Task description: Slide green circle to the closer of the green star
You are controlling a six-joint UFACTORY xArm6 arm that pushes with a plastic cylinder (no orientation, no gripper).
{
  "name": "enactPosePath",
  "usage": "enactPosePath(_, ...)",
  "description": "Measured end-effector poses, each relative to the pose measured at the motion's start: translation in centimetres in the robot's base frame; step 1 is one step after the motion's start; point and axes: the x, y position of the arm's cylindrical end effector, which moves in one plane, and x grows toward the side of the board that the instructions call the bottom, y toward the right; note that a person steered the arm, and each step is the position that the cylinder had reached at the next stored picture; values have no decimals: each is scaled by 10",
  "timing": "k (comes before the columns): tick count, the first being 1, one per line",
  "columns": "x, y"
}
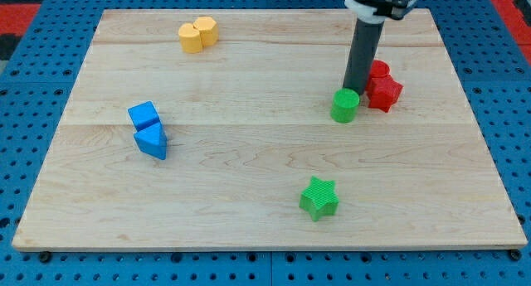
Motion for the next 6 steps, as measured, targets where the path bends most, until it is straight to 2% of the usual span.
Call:
enactPosePath(3,78,-37)
enactPosePath(6,89,-74)
